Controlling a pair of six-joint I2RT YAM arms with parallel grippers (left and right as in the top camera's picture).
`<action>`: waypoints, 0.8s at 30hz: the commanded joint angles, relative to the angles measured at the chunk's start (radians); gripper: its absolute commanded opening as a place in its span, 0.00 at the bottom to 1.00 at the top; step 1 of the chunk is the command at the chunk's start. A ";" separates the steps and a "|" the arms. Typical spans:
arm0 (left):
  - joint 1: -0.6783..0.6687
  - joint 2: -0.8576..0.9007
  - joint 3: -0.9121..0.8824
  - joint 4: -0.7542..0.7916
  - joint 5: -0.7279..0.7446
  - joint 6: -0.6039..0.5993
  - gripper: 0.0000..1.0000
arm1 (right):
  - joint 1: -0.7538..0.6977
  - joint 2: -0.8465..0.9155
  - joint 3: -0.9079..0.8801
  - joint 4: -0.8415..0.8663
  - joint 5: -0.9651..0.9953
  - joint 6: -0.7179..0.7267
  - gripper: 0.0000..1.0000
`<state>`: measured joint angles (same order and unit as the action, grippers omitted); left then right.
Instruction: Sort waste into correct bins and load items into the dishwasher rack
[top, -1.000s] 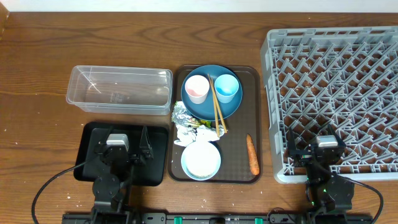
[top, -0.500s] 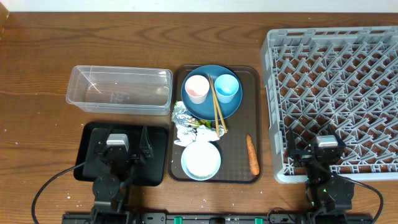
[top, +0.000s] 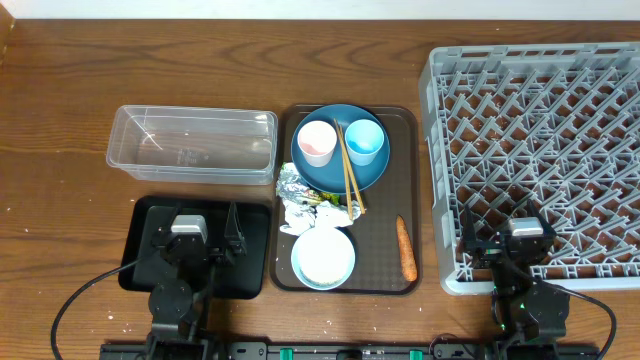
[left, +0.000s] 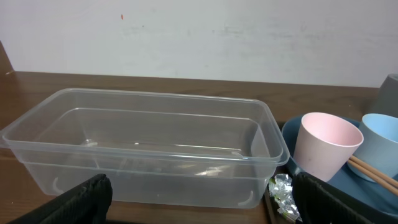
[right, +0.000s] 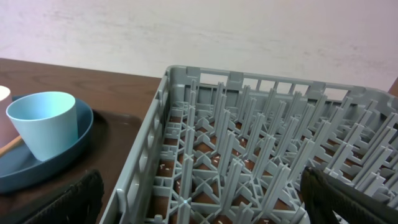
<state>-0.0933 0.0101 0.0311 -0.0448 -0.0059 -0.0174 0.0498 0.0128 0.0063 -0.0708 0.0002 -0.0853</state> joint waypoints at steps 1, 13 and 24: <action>0.004 -0.006 -0.027 -0.025 -0.002 0.021 0.95 | -0.011 0.002 -0.001 -0.004 0.011 -0.006 0.99; 0.004 -0.006 -0.027 -0.025 -0.001 0.020 0.95 | -0.011 0.002 -0.001 -0.004 0.011 -0.006 0.99; 0.004 0.003 -0.026 -0.010 0.168 0.006 0.95 | -0.011 0.002 -0.001 -0.004 0.011 -0.006 0.99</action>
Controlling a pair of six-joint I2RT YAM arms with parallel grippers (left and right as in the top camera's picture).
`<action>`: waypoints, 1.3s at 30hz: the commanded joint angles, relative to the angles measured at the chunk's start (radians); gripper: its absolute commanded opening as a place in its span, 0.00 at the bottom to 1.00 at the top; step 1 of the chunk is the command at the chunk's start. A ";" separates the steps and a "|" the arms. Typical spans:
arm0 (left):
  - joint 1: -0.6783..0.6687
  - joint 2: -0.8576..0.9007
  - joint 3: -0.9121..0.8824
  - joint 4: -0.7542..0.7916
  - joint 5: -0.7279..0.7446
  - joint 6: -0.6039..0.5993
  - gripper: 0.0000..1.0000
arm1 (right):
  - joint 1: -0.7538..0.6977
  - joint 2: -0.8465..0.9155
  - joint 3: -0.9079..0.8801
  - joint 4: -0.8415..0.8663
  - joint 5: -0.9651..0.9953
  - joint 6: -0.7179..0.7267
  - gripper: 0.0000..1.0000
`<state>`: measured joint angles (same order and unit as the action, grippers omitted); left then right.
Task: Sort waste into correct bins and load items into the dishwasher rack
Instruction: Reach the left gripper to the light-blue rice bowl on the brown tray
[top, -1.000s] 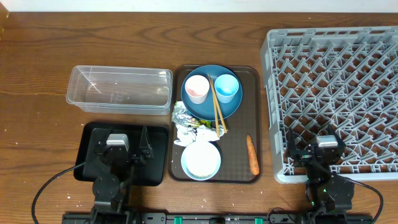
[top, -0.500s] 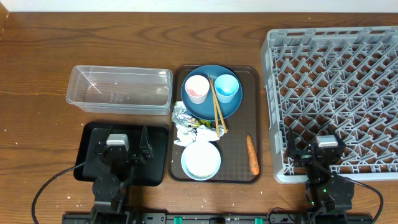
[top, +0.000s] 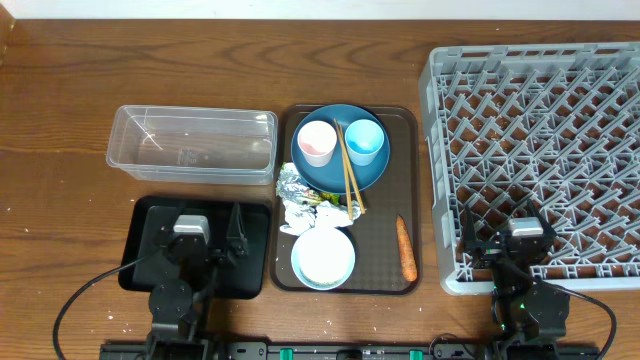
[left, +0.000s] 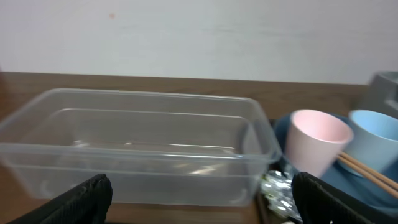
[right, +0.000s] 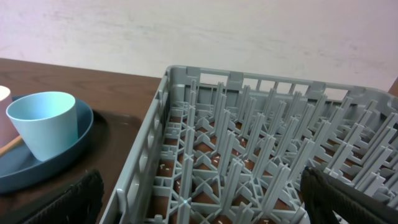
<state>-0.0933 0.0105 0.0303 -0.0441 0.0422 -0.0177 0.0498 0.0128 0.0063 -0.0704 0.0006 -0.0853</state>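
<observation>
A brown tray (top: 385, 280) holds a blue plate (top: 375, 175) with a pink cup (top: 316, 142), a blue cup (top: 364, 141) and chopsticks (top: 348, 165). Crumpled foil (top: 298, 200), a white bowl (top: 323, 257) and a carrot (top: 406, 248) also lie on the tray. My left gripper (top: 197, 222) is open over a black bin (top: 255, 275), facing the clear bin (left: 137, 149). My right gripper (top: 500, 228) is open over the near left corner of the grey dishwasher rack (right: 249, 143). Neither gripper holds anything.
The clear bin (top: 192, 143) stands empty left of the tray, behind the black bin. The rack (top: 540, 100) fills the right side of the wooden table. Food scraps lie beside the foil near the chopstick tips.
My left gripper has turned slightly to the right, so the clear bin and cups sit further left in its view. The right arm and all objects are unchanged.
</observation>
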 joint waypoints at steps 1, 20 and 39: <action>0.004 0.003 -0.024 -0.005 0.176 -0.018 0.95 | -0.011 0.002 -0.001 -0.004 0.010 -0.006 0.99; 0.004 0.004 0.071 0.240 1.050 -0.766 0.95 | -0.011 0.002 -0.001 -0.004 0.010 -0.006 0.99; -0.029 0.664 0.748 -0.292 1.254 -0.565 0.95 | -0.011 0.002 -0.001 -0.004 0.010 -0.006 0.99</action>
<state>-0.0994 0.5804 0.6945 -0.3286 1.1564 -0.6254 0.0498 0.0132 0.0063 -0.0704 0.0006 -0.0849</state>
